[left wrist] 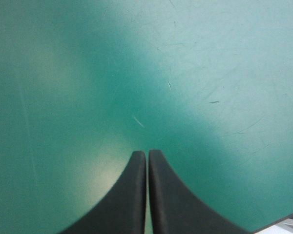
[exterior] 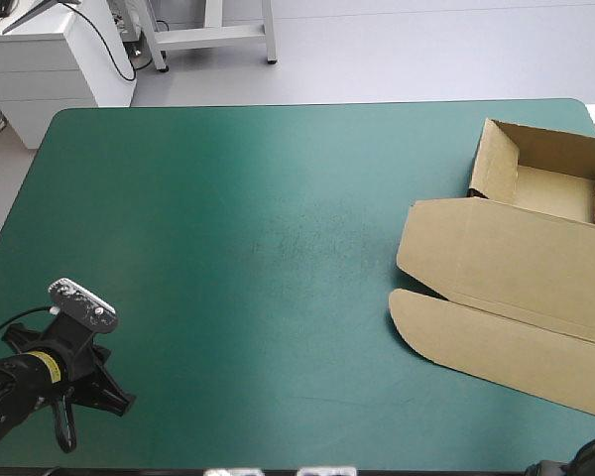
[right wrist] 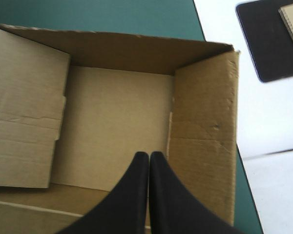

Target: Fold the box

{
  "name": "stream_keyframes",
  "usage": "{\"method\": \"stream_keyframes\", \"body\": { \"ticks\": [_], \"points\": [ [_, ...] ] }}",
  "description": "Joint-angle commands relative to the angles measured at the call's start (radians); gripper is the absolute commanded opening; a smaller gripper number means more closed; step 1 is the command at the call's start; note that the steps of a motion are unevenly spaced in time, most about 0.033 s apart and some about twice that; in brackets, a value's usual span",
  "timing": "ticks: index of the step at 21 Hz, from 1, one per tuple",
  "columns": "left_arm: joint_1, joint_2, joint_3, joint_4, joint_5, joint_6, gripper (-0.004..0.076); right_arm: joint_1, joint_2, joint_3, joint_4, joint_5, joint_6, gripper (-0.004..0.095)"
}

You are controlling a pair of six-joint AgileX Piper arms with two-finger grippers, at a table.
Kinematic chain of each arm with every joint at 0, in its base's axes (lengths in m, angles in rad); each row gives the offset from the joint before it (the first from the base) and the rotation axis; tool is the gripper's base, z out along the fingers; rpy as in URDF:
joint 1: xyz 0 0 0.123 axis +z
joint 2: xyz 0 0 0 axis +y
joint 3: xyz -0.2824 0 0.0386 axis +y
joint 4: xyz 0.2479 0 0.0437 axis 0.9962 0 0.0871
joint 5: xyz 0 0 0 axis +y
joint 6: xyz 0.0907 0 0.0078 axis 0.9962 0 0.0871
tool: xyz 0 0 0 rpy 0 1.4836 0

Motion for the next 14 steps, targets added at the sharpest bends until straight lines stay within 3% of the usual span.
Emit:
{"method": "stream_keyframes", "body": {
  "ticks": [1,6,9,14],
  "points": [
    [-0.002,-0.001,-0.022,0.002,-0.061,-0.012,-0.0008,0.069,-0.135,-0.022,0.030,-0.003,-0.019,-0.0015],
    [-0.002,-0.001,-0.022,-0.059,-0.144,-0.006,-0.0008,0.262,-0.307,0.066,-0.053,-0.003,-0.036,-0.0015],
    [-0.002,-0.001,-0.022,-0.062,-0.151,-0.004,-0.0008,0.317,-0.389,0.150,-0.055,-0.003,-0.038,-0.0015],
    [-0.002,-0.001,-0.022,-0.132,-0.209,-0.006,-0.0008,0.445,-0.623,0.460,-0.041,-0.054,-0.038,-0.0015]
  ]
}}
